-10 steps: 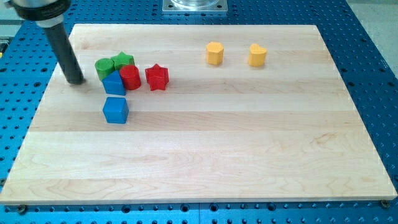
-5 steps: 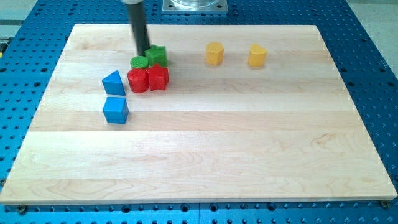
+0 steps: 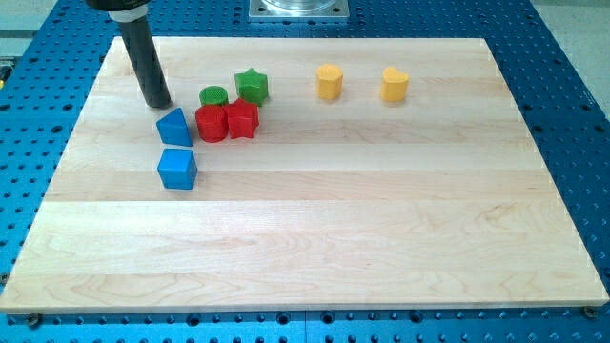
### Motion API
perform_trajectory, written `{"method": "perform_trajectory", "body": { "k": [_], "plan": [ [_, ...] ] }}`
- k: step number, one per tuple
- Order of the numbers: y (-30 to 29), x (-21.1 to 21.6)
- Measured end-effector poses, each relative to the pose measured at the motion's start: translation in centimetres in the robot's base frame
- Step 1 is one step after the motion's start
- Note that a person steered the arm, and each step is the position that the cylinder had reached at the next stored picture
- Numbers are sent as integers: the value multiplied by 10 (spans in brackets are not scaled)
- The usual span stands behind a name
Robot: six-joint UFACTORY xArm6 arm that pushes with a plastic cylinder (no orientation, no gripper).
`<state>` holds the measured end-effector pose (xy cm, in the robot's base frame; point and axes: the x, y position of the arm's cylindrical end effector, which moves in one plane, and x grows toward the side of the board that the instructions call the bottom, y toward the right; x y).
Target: Place the green circle vertically above the red circle
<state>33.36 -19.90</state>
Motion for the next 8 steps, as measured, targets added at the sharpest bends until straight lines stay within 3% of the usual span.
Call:
{"method": "perform_trajectory", "body": {
  "k": [6, 8],
  "plan": [
    [11, -20],
    [86, -52]
  ]
}}
